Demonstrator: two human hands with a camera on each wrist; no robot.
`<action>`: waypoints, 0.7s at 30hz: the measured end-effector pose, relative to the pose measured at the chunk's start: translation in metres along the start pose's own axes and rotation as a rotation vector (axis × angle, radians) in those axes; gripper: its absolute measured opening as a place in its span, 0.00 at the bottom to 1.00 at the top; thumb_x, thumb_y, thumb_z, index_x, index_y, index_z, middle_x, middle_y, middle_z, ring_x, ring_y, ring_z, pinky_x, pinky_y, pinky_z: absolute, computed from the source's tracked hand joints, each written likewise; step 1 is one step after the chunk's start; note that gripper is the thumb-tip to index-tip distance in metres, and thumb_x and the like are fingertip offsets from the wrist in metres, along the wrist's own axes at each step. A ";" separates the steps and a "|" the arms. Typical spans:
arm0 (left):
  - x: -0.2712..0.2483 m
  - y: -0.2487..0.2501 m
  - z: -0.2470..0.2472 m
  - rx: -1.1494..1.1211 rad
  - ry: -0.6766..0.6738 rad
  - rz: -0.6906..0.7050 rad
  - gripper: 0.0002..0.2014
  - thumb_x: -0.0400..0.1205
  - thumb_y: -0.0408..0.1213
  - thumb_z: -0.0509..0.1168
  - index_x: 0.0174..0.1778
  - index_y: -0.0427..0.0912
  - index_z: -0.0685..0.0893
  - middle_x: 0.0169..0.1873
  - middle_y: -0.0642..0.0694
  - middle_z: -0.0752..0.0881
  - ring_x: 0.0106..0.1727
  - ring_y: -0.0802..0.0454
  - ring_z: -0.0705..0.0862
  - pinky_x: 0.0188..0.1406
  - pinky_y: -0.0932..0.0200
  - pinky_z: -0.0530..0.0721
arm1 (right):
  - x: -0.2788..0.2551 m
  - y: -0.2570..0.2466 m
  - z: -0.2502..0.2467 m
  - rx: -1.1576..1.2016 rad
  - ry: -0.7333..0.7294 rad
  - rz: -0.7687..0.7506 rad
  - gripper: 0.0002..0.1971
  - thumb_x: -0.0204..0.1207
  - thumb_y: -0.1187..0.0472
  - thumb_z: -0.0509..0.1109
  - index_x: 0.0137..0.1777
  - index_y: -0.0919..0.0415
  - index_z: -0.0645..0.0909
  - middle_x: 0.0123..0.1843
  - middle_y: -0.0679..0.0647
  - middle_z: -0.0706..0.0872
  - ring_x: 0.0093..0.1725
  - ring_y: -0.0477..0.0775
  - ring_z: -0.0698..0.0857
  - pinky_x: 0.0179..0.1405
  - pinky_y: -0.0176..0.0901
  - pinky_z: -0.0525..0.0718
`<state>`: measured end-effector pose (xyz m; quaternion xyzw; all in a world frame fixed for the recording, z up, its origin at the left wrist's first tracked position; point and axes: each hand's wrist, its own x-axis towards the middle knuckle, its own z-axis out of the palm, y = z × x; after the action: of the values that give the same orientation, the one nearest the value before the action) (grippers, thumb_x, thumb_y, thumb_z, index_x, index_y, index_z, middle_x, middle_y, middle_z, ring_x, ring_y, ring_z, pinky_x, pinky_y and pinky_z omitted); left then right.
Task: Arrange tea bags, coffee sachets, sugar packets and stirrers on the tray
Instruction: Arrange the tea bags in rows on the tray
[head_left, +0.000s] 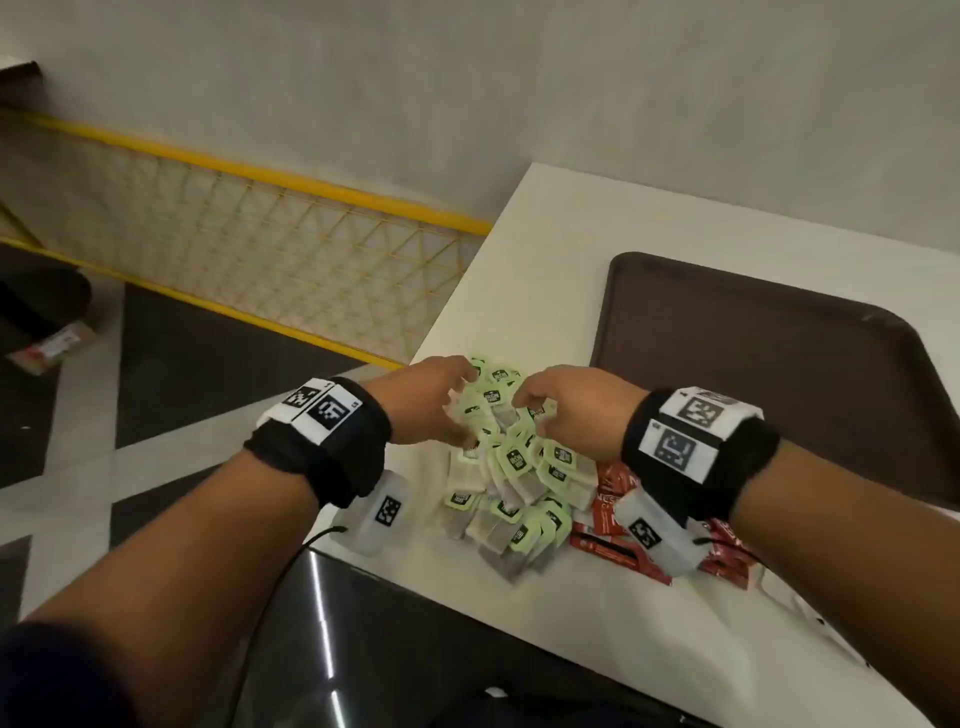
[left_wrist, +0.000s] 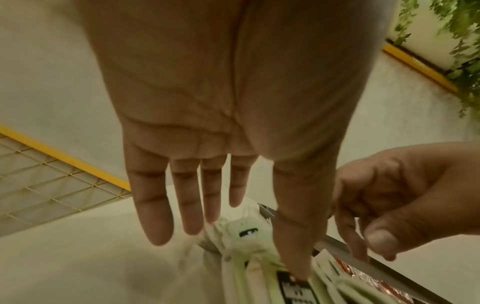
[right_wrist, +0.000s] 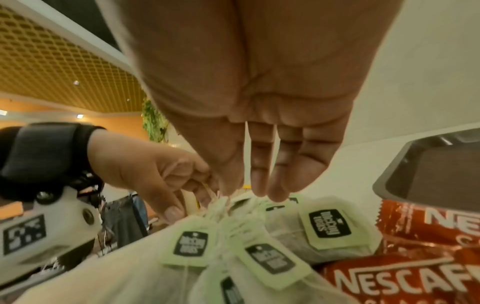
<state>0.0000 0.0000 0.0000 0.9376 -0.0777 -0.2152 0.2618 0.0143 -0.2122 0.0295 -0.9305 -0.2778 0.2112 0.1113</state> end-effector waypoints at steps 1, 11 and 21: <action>0.001 0.001 0.001 0.004 -0.018 0.002 0.39 0.72 0.46 0.80 0.77 0.49 0.69 0.68 0.50 0.76 0.60 0.52 0.82 0.59 0.54 0.83 | 0.005 -0.001 0.002 -0.043 -0.035 0.006 0.21 0.80 0.59 0.68 0.72 0.50 0.75 0.66 0.50 0.79 0.61 0.52 0.80 0.61 0.44 0.78; 0.005 -0.001 0.011 0.089 0.035 0.084 0.19 0.73 0.44 0.79 0.56 0.46 0.81 0.46 0.52 0.83 0.43 0.53 0.80 0.35 0.61 0.74 | 0.016 0.005 0.014 -0.160 -0.064 0.035 0.16 0.70 0.51 0.78 0.56 0.50 0.81 0.52 0.49 0.76 0.50 0.53 0.80 0.48 0.45 0.81; -0.005 0.014 0.003 -0.162 0.116 0.240 0.07 0.79 0.42 0.74 0.45 0.46 0.84 0.44 0.50 0.86 0.46 0.53 0.84 0.43 0.60 0.80 | -0.012 0.021 -0.003 0.065 0.056 -0.003 0.05 0.74 0.58 0.75 0.46 0.54 0.81 0.39 0.43 0.82 0.39 0.41 0.79 0.38 0.35 0.76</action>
<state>-0.0061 -0.0114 0.0069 0.9082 -0.1565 -0.1334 0.3645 0.0168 -0.2367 0.0293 -0.9315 -0.2691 0.1939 0.1494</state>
